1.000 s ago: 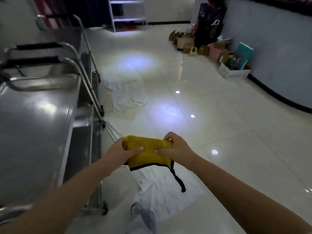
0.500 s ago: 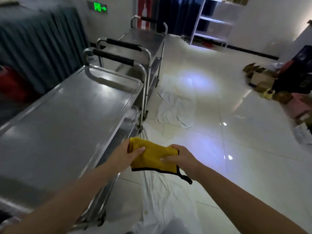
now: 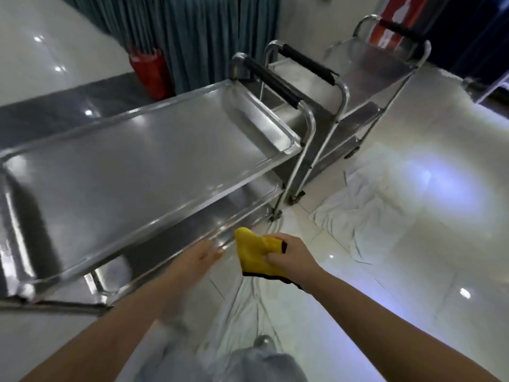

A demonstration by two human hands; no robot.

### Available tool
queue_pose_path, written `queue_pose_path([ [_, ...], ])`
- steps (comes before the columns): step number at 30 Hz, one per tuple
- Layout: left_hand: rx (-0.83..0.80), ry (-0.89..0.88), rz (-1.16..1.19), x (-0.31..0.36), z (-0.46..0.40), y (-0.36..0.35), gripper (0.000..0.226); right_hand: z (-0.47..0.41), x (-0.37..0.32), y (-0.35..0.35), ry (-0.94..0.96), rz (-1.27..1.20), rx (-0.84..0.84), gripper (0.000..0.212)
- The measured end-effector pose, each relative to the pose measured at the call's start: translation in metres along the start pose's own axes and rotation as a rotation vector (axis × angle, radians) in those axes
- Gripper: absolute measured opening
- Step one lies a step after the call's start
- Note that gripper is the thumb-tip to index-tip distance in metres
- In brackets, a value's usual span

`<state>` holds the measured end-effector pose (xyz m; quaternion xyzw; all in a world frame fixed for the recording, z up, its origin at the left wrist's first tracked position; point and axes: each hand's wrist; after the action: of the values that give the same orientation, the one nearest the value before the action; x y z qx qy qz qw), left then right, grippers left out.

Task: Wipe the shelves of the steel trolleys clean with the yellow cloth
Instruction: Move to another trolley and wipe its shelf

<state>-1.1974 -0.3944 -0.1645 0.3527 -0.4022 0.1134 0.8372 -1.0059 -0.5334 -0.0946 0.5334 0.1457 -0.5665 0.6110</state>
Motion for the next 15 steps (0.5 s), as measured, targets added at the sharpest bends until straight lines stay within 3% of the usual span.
queue_pose_path([
  [5,0.039,0.206,-0.126,-0.027,0.019,-0.022,0.066,-0.035,0.025,0.019,-0.062,0.112,-0.077,0.03],
  [11,0.058,0.239,-0.283,-0.063,0.022,-0.021,0.06,-0.073,0.028,-0.003,-0.075,0.179,-0.132,0.034],
  [15,-0.001,0.321,-0.243,-0.097,0.0,-0.023,0.064,-0.101,0.04,-0.027,-0.104,0.178,-0.159,0.037],
])
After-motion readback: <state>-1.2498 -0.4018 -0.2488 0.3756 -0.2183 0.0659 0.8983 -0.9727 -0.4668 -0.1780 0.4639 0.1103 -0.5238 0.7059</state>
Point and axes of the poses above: each hand's wrist, its own z-axis away from the middle knuckle, its own y-axis out of the back of the hand, x = y × z, and after that the axes turned 6 degrees about z, right-handed
